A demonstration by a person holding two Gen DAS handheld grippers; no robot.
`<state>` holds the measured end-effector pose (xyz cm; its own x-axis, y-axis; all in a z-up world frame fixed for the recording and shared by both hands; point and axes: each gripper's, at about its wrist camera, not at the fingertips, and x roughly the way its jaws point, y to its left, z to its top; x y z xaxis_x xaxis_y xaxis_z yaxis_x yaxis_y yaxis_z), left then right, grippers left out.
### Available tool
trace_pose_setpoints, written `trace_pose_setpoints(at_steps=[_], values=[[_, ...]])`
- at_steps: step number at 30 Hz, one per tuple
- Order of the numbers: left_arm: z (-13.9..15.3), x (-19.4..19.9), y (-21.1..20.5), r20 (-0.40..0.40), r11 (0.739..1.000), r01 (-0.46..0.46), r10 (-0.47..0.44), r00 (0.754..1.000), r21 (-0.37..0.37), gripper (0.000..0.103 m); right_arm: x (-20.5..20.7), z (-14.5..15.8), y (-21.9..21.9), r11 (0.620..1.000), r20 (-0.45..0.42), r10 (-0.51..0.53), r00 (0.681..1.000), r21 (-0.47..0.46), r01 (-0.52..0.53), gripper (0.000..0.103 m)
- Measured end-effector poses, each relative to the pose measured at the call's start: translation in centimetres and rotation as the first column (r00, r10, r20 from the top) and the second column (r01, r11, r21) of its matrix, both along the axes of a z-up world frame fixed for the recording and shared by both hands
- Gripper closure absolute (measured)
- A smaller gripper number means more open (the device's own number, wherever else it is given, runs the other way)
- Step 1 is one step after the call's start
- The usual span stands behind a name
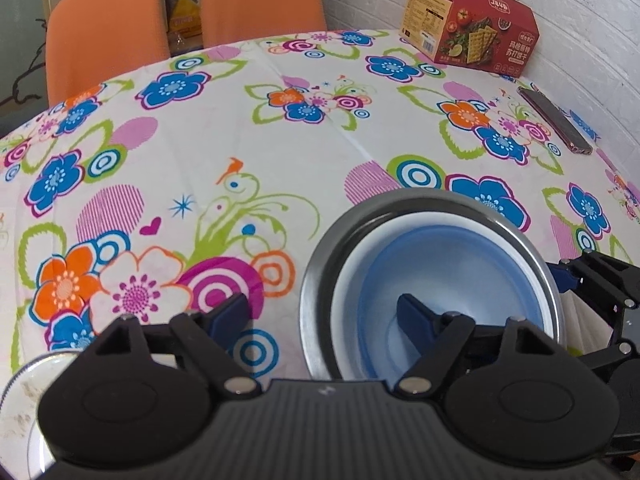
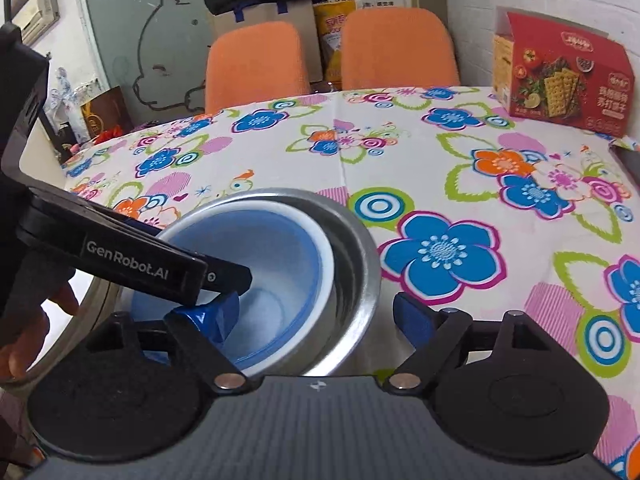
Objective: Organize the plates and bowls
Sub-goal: 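Press the blue bowl down into the nested bowls with the left tool, then close the left tool on the nested bowls' rim and lift them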
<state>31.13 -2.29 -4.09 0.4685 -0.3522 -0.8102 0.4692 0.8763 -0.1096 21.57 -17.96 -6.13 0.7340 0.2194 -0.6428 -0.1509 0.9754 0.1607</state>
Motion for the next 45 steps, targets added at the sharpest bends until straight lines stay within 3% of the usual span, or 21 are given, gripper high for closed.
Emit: trace_pose_setpoints(at_steps=[2,4,9,18,23,28,32,37,40,43,44,45], values=[[0.2,-0.3,0.1,0.007,1.000,0.004,-0.004,1.000,-0.019,0.036,-0.3,-0.1,0.3,1.000,0.020,0.008,1.000,-0.018,-0.007,0.035],[0.4,-0.6,-0.1,-0.006,0.999,0.011,-0.011,1.000,-0.045,0.060,-0.5,0.0,0.4,1.000,0.031,0.020,0.999,0.009,-0.020,0.039],[0.8,-0.4,-0.2,-0.066,0.996,-0.045,0.039,0.997,-0.083,0.067,-0.9,0.5,1.6,0.999,0.051,0.026,0.998,-0.030,-0.025,0.044],[5.7,-1.7,-0.7,-0.007,0.989,-0.044,0.044,0.999,-0.141,0.067,-2.4,4.4,0.6,0.999,0.135,-0.007,0.991,-0.040,0.012,0.042],[7.8,-3.2,3.8,0.013,0.984,-0.119,0.121,0.993,-0.131,0.066,-3.0,6.2,2.8,0.998,0.185,0.068,0.980,-0.026,-0.064,0.041],[9.2,-5.3,10.0,0.046,0.963,-0.253,0.258,0.965,-0.093,0.066,-2.6,7.1,7.2,0.978,0.208,0.202,0.957,0.014,-0.209,0.041],[8.6,-7.2,14.5,0.051,0.937,-0.343,0.346,0.937,-0.067,0.066,-2.7,7.0,11.5,0.948,0.206,0.306,0.929,0.021,-0.317,0.040],[5.2,-8.5,18.2,-0.011,0.912,-0.405,0.405,0.914,-0.061,0.067,-3.0,5.0,15.2,0.914,0.136,0.396,0.908,0.038,-0.404,0.040],[3.6,-8.2,19.1,-0.058,0.904,-0.420,0.416,0.907,-0.086,0.067,-2.9,3.9,16.3,0.909,0.089,0.412,0.907,0.027,-0.415,0.040],[3.1,-8.0,19.1,-0.048,0.907,-0.407,0.404,0.914,-0.112,0.067,-2.6,3.2,16.6,0.916,0.054,0.400,0.915,0.015,-0.401,0.039],[3.1,-8.0,18.9,-0.034,0.907,-0.406,0.405,0.914,-0.109,0.063,-2.4,3.0,16.6,0.917,0.045,0.398,0.916,0.010,-0.399,0.039],[3.3,-8.0,18.8,-0.019,0.908,-0.405,0.406,0.914,-0.109,0.048,-2.2,2.6,16.7,0.917,0.030,0.398,0.917,0.017,-0.399,0.039]])
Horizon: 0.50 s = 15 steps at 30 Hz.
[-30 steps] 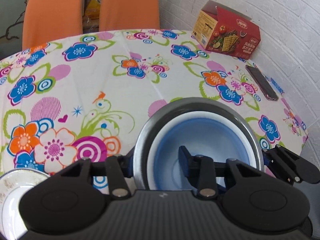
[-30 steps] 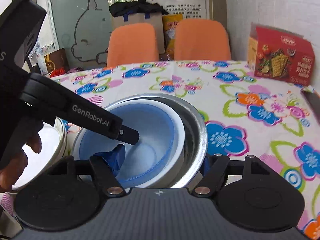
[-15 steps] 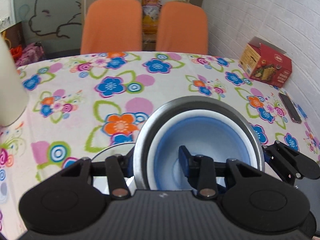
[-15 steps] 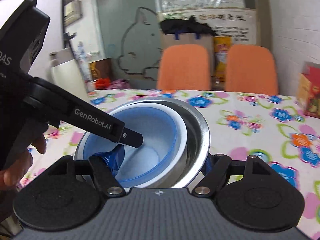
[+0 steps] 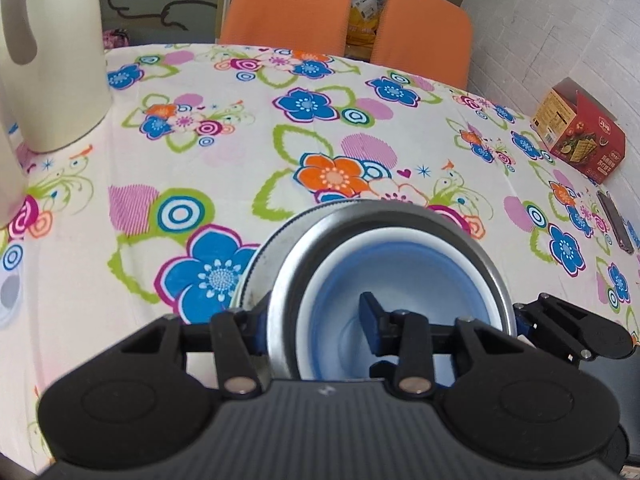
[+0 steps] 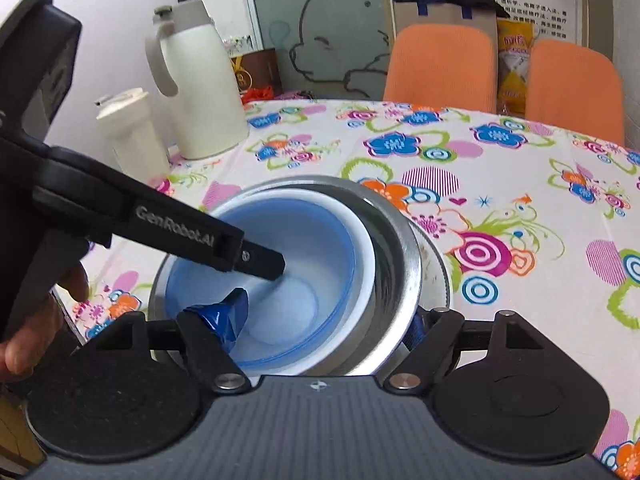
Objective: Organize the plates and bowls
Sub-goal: 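Close the left tool on the nested bowls' rim and lift them, then carry the nested bowls with the left tool onto the plate stack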
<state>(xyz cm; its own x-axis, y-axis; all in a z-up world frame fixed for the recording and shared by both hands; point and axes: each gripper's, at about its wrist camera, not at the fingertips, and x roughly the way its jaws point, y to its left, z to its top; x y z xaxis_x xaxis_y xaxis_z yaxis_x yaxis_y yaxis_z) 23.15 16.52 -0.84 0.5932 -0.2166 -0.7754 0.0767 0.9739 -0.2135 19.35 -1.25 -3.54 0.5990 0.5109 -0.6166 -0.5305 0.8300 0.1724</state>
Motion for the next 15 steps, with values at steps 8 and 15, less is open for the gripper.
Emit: trace_pose_setpoints(at_steps=[8,15], values=[[2.9,-1.4,0.5,0.157,0.990,-0.102,0.086,0.984,0.094,0.029,-0.3,0.8,-1.2,0.998,0.024,-0.056,0.998,0.018,0.056,0.040],[4.6,-2.6,0.6,0.213,0.986,-0.165,0.161,0.964,0.002,0.025,0.0,2.4,-4.7,0.981,0.064,-0.164,0.984,0.111,0.156,0.039]])
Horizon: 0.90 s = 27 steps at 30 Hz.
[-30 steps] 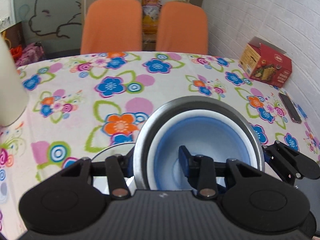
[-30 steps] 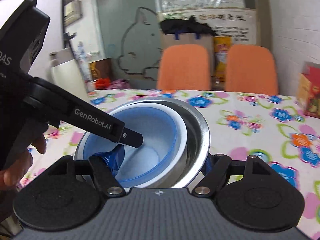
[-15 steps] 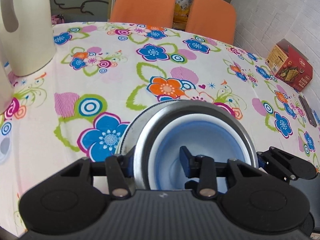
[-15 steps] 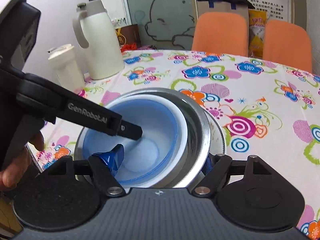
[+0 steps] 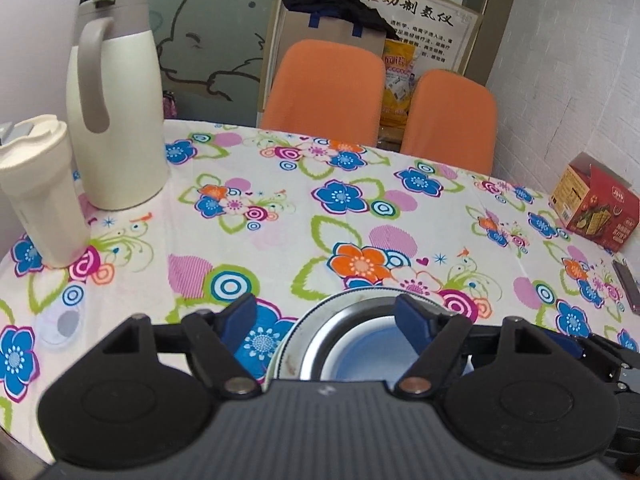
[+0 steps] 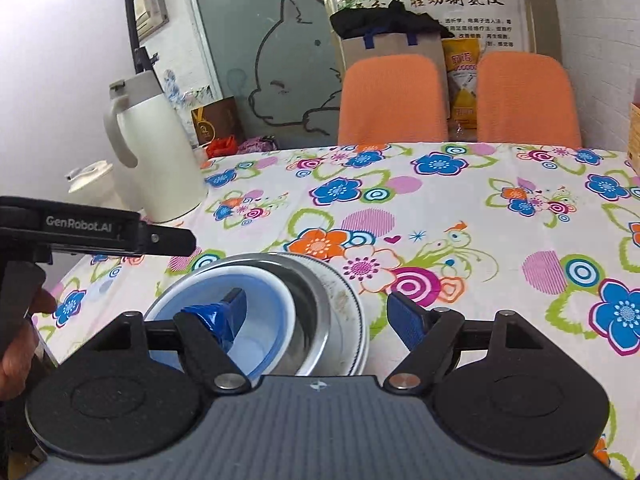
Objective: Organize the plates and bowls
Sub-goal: 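Carry the nested bowls with the left tool onto the plate stack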
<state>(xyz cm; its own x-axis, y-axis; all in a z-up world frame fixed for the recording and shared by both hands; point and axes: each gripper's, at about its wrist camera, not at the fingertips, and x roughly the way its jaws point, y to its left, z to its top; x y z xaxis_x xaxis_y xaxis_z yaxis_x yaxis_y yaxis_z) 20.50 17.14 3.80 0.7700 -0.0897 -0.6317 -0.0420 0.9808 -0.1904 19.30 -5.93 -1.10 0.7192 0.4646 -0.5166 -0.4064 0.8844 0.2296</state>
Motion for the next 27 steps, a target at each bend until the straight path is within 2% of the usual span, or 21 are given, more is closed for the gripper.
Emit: trace_pose_setpoints(at_steps=[4,8,10,13,19,23,25,27], values=[[0.2,-0.6,-1.6,0.023,0.998,-0.003,0.005,1.000,-0.064,0.020,0.1,-0.4,-2.3,0.997,0.000,-0.063,0.998,0.038,0.063,0.039],[0.4,-0.7,-4.3,0.033,0.994,0.037,-0.034,0.999,-0.105,0.015,0.1,-1.0,-4.5,0.990,-0.017,-0.120,0.993,0.067,0.121,0.039],[0.4,-0.7,-5.7,0.047,0.993,0.040,-0.035,0.998,-0.113,0.004,0.0,-1.3,-6.0,0.984,-0.018,-0.161,0.987,0.078,0.162,0.038],[0.5,-0.6,-7.9,0.068,0.992,0.056,-0.048,0.997,-0.113,0.004,-0.2,-1.9,-8.1,0.975,-0.026,-0.192,0.981,0.106,0.193,0.038],[0.0,0.6,-12.3,0.054,0.994,0.053,-0.048,0.997,-0.092,0.003,-0.3,-4.0,-13.0,0.944,-0.061,-0.285,0.956,0.156,0.292,0.038],[-0.9,1.5,-14.3,0.017,0.993,0.042,-0.040,0.999,-0.115,0.003,0.1,-5.1,-15.5,0.914,-0.097,-0.365,0.926,0.153,0.376,0.037],[-1.2,1.9,-15.3,0.000,0.994,0.028,-0.028,1.000,-0.103,0.003,0.4,-5.6,-16.7,0.897,-0.123,-0.392,0.912,0.169,0.409,0.037],[-1.4,2.1,-16.2,-0.008,0.997,0.013,-0.014,1.000,-0.077,0.003,0.7,-6.0,-17.9,0.892,-0.132,-0.375,0.918,0.220,0.396,0.037]])
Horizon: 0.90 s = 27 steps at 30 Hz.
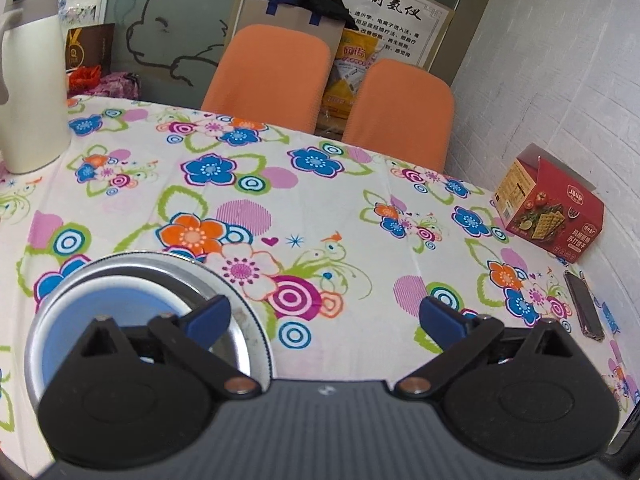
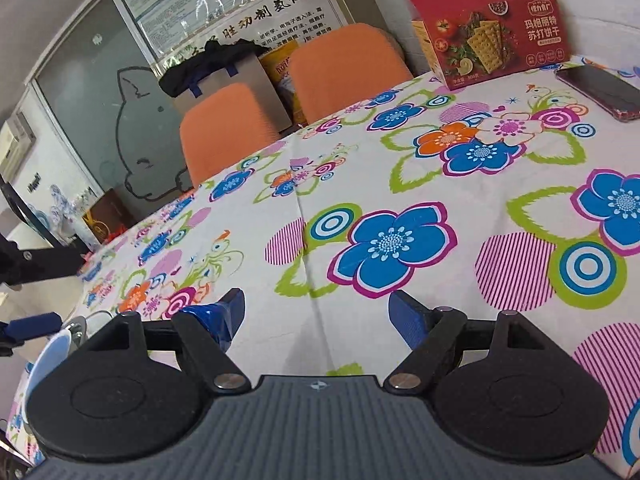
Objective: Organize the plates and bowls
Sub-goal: 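Carry the nested bowls with the left tool onto the plate stack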
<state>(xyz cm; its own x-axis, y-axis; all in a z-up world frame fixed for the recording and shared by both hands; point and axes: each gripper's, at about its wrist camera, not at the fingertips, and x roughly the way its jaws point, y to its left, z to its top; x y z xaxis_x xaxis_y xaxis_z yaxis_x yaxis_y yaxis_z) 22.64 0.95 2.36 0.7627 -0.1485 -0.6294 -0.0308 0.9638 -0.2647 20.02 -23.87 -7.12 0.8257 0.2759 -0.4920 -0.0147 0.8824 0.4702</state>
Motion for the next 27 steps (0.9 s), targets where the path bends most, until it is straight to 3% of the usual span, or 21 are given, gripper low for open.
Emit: trace_pose_setpoints(at_steps=[8,13,21,27], values=[[-0.6,0.4,-1.7,-0.039,0.996,-0.044,0.047,0.998,0.082,0.003,1.6,-0.5,-1.8,0.990,0.052,0.052,0.997,0.127,-0.058,0.037],[0.0,-0.4,-0.8,-0.013,0.987,-0.110,0.112,0.994,0.118,0.003,2.3,0.1,-1.4,0.990,0.069,0.078,0.995,0.114,-0.085,0.037],[1.3,-3.6,2.7,0.021,0.974,-0.215,0.214,0.977,0.068,0.003,2.5,2.1,1.0,0.980,0.115,0.164,0.980,0.095,-0.175,0.037],[2.2,-6.0,3.8,0.054,0.979,-0.195,0.192,0.980,0.052,0.003,-0.3,3.7,2.6,0.978,0.167,0.179,0.970,0.078,-0.194,0.036]])
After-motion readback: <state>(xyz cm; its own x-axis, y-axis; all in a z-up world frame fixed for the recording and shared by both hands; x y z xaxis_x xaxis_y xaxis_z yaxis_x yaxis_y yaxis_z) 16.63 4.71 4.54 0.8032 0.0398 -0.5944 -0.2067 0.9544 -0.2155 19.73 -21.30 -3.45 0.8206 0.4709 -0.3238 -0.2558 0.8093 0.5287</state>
